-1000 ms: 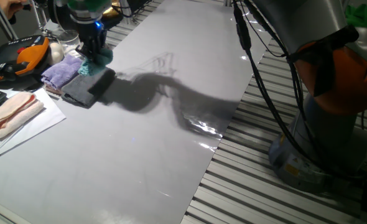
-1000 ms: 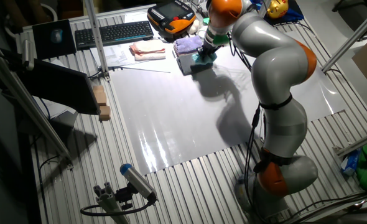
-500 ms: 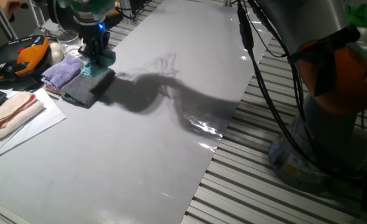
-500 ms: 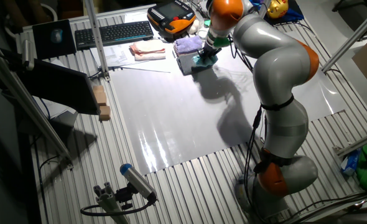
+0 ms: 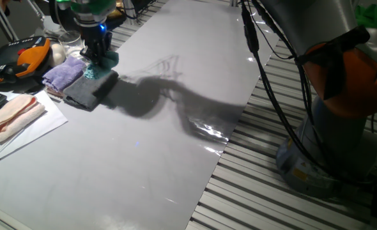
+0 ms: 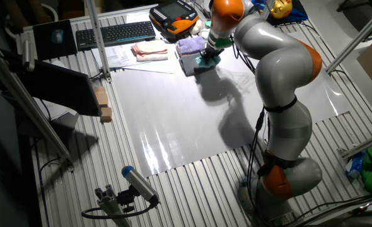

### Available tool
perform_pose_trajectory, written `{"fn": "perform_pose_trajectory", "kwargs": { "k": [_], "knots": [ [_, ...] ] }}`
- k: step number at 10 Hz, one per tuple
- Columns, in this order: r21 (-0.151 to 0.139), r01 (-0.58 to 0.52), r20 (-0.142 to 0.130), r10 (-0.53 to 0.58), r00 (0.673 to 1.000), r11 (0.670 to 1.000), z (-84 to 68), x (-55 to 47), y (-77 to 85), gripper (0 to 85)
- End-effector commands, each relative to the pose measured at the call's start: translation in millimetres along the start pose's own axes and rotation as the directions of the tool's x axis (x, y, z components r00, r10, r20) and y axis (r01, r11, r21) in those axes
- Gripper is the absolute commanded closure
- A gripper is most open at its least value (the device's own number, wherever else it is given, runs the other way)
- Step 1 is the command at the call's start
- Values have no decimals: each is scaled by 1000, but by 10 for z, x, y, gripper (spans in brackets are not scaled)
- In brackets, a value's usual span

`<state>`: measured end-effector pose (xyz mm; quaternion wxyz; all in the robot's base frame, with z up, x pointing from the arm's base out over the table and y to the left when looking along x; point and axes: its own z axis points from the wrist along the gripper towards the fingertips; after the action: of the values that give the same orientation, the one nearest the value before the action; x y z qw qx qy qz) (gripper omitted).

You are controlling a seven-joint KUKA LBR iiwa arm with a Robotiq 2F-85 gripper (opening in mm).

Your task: Clean the table with a cloth

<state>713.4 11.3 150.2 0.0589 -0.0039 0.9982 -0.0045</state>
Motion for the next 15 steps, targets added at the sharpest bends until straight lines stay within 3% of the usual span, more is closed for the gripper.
{"fn": "perform_pose_trajectory", "kwargs": {
  "k": [1, 3, 6, 13, 15],
  "knots": [
    [9, 0, -9, 0, 1000, 1000, 2, 1, 1, 850],
    [8, 2, -21, -2, 1000, 1000, -14, 44, 10, 850],
    [17, 0, -15, 0, 1000, 1000, -21, 276, 49, 850],
    [5, -11, -9, 11, 1000, 1000, 262, 867, 113, 850],
    [-4, -13, -6, 13, 1000, 1000, 353, 976, 146, 850]
  ]
}}
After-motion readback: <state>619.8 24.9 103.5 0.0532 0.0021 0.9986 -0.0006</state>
